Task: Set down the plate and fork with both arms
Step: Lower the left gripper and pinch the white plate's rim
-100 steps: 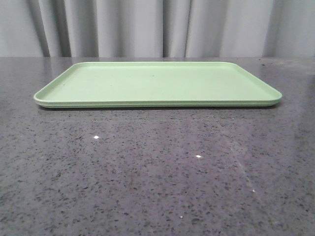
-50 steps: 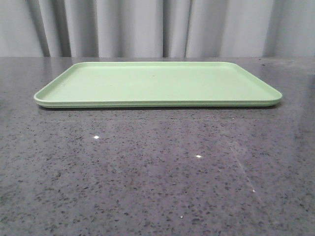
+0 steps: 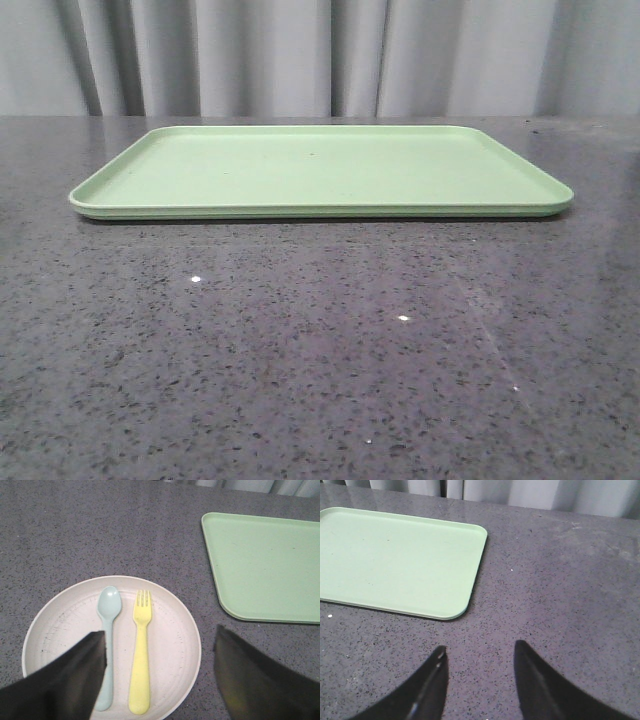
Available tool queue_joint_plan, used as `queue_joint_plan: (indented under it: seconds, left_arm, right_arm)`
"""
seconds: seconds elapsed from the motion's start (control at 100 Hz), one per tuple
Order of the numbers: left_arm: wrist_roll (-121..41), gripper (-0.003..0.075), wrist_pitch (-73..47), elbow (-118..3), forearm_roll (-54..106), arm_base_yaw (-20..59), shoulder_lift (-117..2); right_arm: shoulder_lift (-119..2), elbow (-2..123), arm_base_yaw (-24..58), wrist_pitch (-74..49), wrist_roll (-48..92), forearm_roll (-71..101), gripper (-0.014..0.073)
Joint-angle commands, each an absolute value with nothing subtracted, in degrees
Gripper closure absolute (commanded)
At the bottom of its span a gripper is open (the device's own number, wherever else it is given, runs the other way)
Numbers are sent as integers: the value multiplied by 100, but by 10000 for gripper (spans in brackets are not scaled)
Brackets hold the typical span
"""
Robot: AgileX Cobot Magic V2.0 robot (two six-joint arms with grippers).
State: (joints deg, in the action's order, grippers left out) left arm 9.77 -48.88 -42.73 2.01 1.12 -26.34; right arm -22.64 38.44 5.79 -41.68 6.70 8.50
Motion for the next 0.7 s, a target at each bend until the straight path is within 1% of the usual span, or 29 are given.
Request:
queue_joint_plan:
  seconds: [0.0,0.11,0.24,0.53,0.69]
  left_arm:
    - [1033,140,-4421,-4469,228,98,-2719]
    - [1033,156,-4331,-4469,228,98,-2719]
    - [1033,156,-4346,-4469,146,98,-2719]
    - [1259,156,-4430,-4469,-1252,98,-2973]
    - [1366,155,-4394,-4469,-1649,98,-3324]
  right_arm:
    - [-2353,4045,555,-3678,675,878,156]
    - [-2353,4045,555,-3677,675,878,155]
    - [-2353,4045,555,-3677,675,878,155]
    - [-2353,4045,555,-3682,675,878,155]
    - [-2353,4045,555,-3682,675,878,155]
